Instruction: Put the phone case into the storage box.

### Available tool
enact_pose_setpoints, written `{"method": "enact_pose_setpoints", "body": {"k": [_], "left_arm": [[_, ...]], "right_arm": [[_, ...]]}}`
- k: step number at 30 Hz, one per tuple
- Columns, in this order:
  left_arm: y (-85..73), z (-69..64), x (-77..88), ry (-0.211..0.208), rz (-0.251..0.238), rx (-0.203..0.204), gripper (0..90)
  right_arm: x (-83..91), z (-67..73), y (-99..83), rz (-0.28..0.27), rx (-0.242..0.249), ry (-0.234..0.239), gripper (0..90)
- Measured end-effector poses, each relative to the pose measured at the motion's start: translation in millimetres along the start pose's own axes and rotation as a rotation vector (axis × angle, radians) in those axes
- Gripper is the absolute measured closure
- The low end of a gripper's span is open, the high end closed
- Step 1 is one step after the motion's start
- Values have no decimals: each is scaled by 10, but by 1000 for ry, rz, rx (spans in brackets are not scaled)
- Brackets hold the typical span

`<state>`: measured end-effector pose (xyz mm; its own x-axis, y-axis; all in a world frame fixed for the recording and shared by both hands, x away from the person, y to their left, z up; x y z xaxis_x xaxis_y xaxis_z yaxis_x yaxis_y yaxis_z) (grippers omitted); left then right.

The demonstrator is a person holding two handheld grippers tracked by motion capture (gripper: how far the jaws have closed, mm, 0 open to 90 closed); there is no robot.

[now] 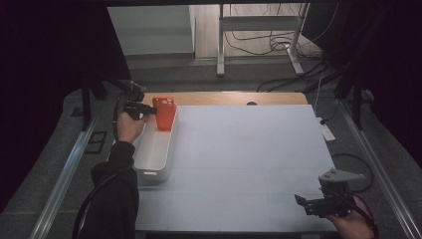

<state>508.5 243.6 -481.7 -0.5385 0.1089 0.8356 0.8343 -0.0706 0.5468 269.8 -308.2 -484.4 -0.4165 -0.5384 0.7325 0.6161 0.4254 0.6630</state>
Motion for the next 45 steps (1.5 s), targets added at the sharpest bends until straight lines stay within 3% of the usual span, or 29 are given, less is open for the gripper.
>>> {"method": "enact_pose_setpoints", "body": {"k": [10,14,34,40,45], "left_arm": [[3,-35,46,-6,-21,-27,716],[-8,-73,67,-15,-35,-55,679],[-83,-127,163,-52,-89,-102,495],[-128,-146,145,-45,-99,-135,388],[-159,-162,135,-61,-103,-134,279]], "right_arm": [[-5,7,0,2,2,1,0],[-4,4,0,4,2,1,0],[-2,1,0,3,-1,3,0],[-4,1,0,4,-1,3,0],[-4,0,0,4,-1,4,0]]}}
Point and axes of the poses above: each handheld gripper's, and its own axes: x roughly backward along the jaws, y roughly out of its top, z roughly to its left, the point moved 5 cm from there along -x, roughly forward along the jaws, and after that the axes turned 13 degrees about y, right-handed, at the moved point
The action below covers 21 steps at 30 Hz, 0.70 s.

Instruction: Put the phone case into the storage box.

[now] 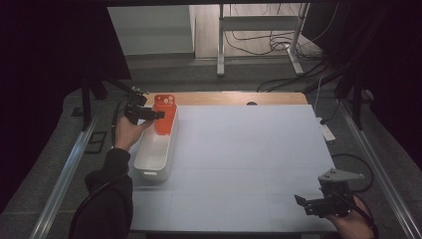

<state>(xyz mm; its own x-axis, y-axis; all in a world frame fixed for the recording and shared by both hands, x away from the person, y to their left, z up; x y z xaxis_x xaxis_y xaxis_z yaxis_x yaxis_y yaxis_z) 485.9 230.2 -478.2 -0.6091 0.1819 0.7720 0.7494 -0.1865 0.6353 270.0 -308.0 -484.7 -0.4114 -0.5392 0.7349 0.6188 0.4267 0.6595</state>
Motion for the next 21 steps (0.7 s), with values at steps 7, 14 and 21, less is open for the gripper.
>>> {"method": "enact_pose_setpoints", "body": {"k": [7,14,21], "left_arm": [[-23,-35,4,-14,-3,5,125],[-70,-90,17,-24,0,-17,29],[-110,-147,50,-46,-22,-42,0]], "right_arm": [[-1,1,0,1,0,0,0],[-1,2,0,2,1,0,0],[0,-1,0,0,-1,-3,0]]}}
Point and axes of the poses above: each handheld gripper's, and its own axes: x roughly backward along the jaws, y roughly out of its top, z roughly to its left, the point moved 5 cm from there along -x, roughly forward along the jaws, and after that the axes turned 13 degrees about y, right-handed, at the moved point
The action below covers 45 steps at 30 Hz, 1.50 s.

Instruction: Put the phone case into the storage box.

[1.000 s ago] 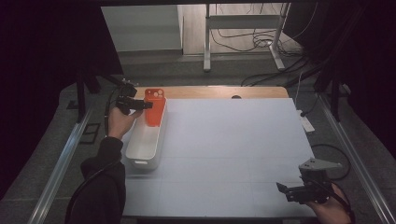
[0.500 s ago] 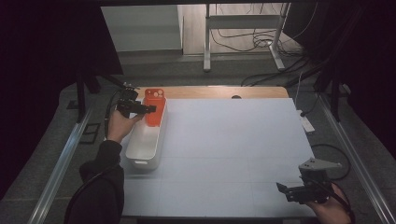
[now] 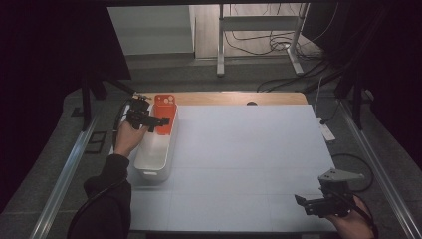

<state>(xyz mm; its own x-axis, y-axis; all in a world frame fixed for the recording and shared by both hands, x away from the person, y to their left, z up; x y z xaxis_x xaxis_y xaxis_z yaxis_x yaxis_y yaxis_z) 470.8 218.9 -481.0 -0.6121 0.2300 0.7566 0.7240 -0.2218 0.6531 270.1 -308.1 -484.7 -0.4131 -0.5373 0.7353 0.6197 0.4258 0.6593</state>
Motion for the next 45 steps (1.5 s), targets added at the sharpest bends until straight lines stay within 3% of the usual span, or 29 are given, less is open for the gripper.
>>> {"method": "enact_pose_setpoints", "body": {"k": [4,9,26,38,45], "left_arm": [[-7,-24,22,-10,-12,-10,0],[-32,-98,57,-23,-36,-68,0],[-91,-287,152,-55,-46,-124,0],[-136,-383,199,-78,-61,-117,0],[-174,-504,255,-94,-83,-116,0]], "right_arm": [[2,-3,0,-3,-5,-2,0],[5,-9,0,-7,-13,-5,0],[17,-18,3,-16,-23,-4,0],[13,-14,2,-11,-21,-4,0],[14,-16,1,-12,-22,-3,0]]}}
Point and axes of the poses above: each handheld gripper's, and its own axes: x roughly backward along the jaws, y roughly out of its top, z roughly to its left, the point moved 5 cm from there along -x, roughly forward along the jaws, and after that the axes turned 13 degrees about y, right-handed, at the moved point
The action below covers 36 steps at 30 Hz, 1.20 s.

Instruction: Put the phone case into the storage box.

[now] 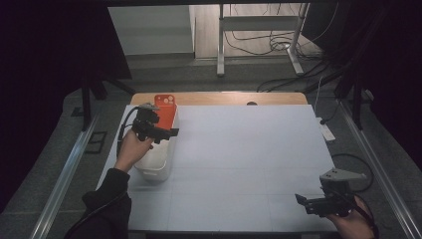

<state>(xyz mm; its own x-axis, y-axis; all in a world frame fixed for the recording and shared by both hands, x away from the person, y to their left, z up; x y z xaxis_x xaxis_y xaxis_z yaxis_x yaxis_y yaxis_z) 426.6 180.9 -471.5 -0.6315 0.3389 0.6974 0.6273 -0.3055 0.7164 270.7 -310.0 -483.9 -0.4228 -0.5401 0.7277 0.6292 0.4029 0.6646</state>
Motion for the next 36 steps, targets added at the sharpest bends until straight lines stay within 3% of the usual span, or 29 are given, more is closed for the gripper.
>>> {"method": "enact_pose_setpoints", "body": {"k": [7,23,36], "left_arm": [[-46,-130,45,-19,-14,-13,0],[-159,-254,114,8,-10,-43,0],[-256,-324,262,-3,-30,-24,0]], "right_arm": [[-3,2,0,2,1,1,0],[-9,9,0,5,8,3,0],[-5,12,3,3,11,5,0]]}}
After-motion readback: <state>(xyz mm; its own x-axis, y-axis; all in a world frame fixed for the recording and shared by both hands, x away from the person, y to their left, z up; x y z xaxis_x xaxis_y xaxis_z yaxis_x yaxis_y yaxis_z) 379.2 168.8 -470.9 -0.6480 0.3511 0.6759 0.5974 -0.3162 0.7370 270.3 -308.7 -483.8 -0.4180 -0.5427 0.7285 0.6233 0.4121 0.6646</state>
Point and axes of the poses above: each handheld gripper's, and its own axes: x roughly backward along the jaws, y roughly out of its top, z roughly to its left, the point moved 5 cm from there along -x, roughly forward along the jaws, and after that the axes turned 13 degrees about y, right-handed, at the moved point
